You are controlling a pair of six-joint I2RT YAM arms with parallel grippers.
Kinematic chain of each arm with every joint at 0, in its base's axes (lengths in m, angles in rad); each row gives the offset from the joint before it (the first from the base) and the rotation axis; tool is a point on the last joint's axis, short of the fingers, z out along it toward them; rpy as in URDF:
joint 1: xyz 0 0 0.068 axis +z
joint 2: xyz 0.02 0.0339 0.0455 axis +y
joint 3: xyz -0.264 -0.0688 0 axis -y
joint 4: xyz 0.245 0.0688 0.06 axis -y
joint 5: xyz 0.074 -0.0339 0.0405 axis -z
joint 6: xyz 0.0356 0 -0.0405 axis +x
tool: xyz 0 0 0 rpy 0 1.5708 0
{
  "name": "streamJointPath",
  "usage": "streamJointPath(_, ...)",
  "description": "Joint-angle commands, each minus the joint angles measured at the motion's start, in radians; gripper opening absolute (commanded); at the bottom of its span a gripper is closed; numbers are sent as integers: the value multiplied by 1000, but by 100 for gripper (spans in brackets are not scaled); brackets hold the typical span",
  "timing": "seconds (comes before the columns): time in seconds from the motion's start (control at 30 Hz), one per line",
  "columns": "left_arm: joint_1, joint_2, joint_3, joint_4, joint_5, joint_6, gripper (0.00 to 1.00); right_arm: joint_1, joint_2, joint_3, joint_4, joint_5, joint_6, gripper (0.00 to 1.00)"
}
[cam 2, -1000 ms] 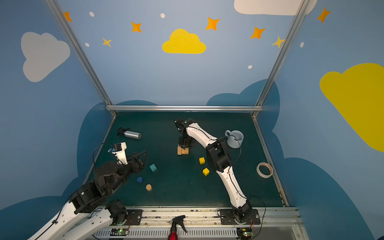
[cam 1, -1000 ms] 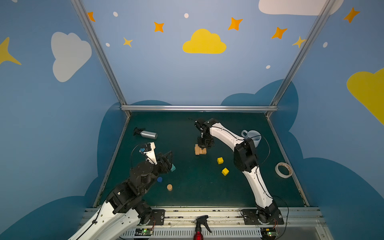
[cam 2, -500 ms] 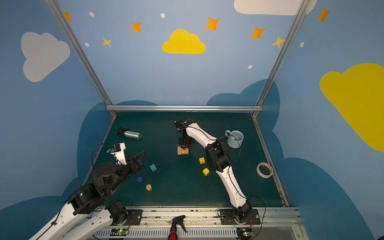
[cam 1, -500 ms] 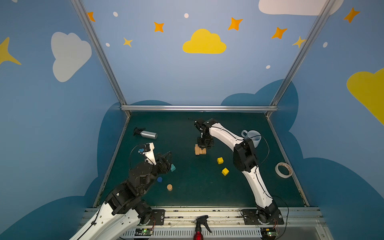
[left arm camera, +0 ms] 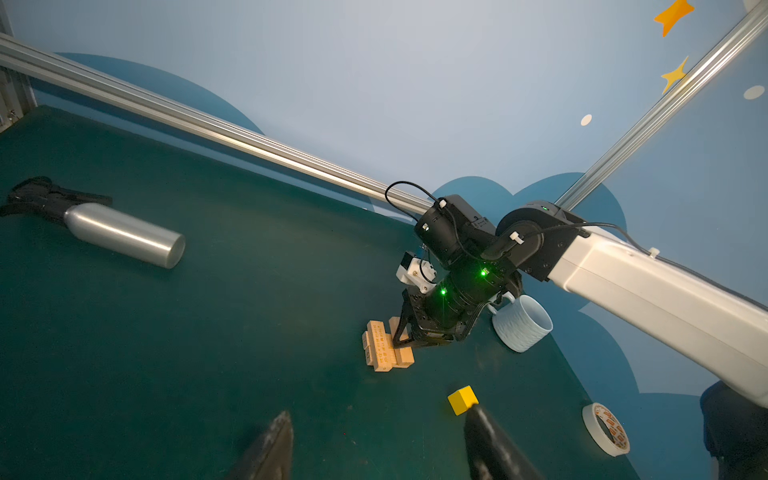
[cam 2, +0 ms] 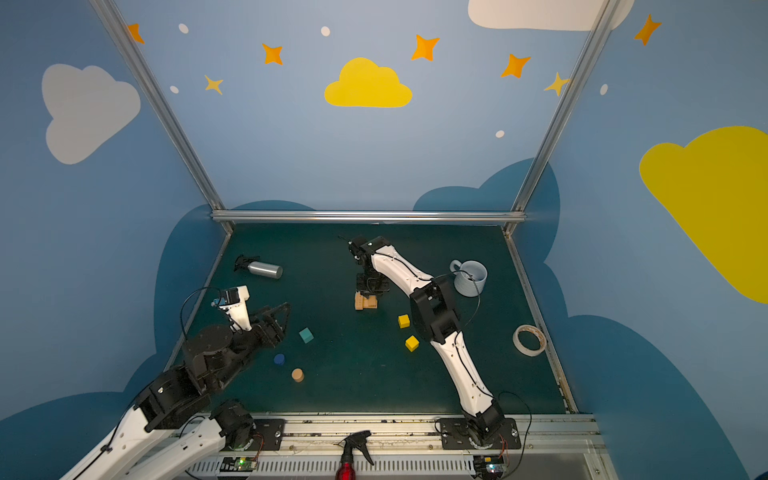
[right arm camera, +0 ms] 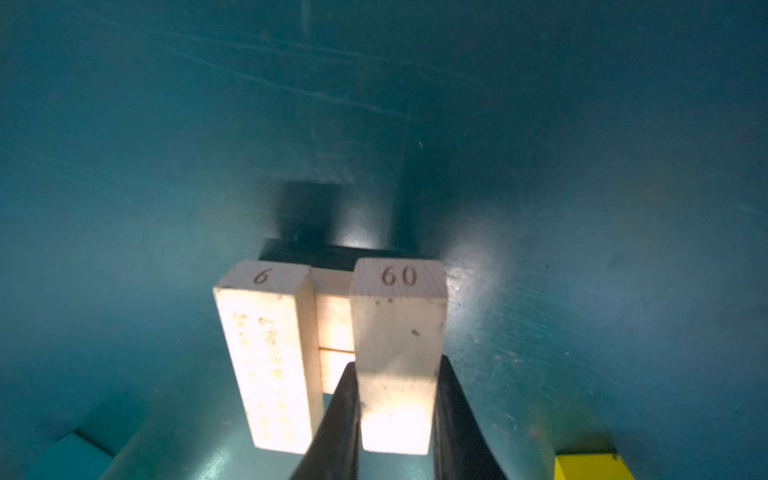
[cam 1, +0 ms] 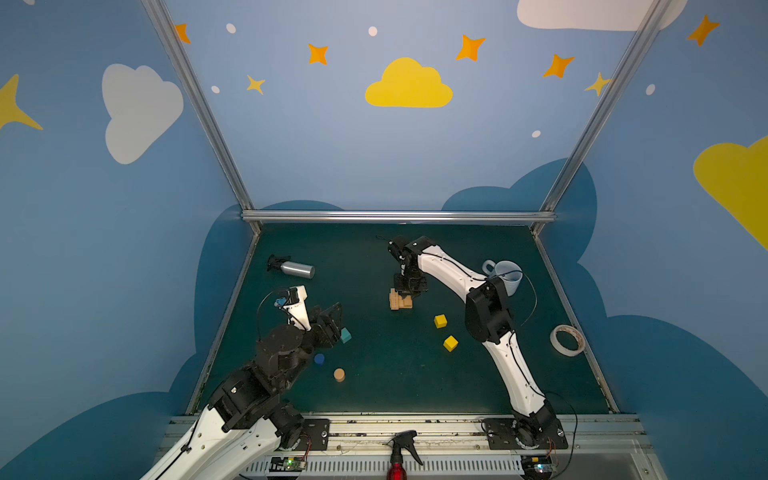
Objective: Build the wood block tower
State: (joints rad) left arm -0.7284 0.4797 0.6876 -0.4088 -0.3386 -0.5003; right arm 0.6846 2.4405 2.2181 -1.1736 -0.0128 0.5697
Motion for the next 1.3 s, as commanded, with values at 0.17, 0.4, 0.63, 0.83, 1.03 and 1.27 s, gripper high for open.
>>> streamJointPath(0.17,6,-7,-8,-8,-11,19,65,6,18,22,-35,0,12,20)
streamJointPath(0.4,6,-9,-8,-8,-13,22,65,5,20,22,-34,1,14,24)
streamJointPath(0.63,7,-19,-5,-22,-18,22,65,5,23,21,-31,1,18,29)
streamJointPath(0.83,9,-36,-7,-31,-25,23,65,6,22,21,-32,2,19,34)
streamJointPath(1.03,9,-47,-7,-40,-25,19,65,6,13,14,-32,6,23,34)
streamJointPath(1.27,9,-62,-10,-45,-25,13,65,9,-3,-2,-30,8,25,25)
